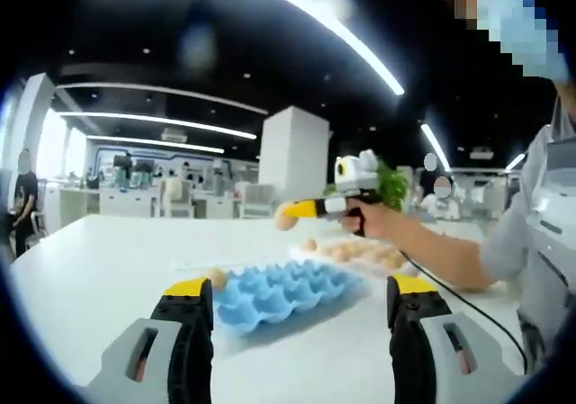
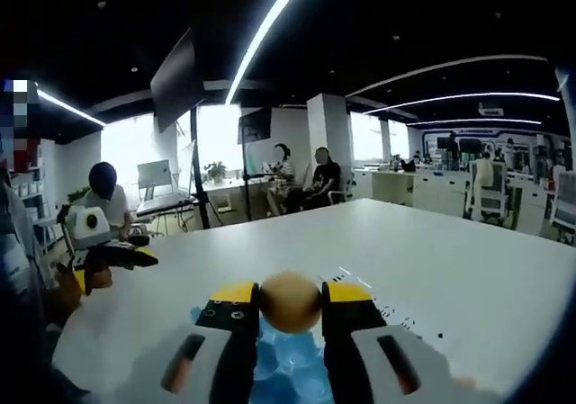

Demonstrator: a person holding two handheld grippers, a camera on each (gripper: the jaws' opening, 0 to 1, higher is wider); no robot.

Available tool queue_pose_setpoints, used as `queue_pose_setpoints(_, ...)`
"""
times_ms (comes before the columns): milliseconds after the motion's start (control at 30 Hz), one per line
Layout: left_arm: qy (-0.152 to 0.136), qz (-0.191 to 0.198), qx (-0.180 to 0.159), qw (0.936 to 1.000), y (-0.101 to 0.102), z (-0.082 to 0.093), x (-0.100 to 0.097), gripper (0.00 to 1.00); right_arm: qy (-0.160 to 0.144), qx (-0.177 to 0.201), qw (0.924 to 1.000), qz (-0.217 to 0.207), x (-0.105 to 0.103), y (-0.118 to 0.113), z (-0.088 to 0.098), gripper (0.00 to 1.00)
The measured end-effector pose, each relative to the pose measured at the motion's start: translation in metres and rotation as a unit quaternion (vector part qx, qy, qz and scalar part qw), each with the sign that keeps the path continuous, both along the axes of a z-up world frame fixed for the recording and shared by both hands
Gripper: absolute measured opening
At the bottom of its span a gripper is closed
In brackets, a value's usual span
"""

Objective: Pick up the eggs on the table and place them into the egg tray on the table

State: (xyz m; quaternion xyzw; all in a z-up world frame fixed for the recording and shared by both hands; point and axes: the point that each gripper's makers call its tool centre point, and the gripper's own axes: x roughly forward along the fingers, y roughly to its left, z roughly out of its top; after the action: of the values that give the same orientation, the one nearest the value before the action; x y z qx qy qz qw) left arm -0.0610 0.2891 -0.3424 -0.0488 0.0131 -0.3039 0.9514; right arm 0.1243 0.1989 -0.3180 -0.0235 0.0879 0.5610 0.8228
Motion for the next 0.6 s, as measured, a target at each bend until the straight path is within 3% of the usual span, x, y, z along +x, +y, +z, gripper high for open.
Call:
queue_pose_setpoints(233, 0.003, 0.000, 0.004, 1.0000, -0.002, -0.003, 0.000, 0.80, 0.004, -0.022, 0.9997, 0.011, -0.002, 0.015, -0.018, 0.28)
queue_pose_setpoints(600, 0.004, -0.002, 0.007, 1.0000, -0.003, -0.004, -0.002, 0.80, 0.019, -0.026, 0.9994, 0.016, 0.005, 0.032, -0.030, 0.28)
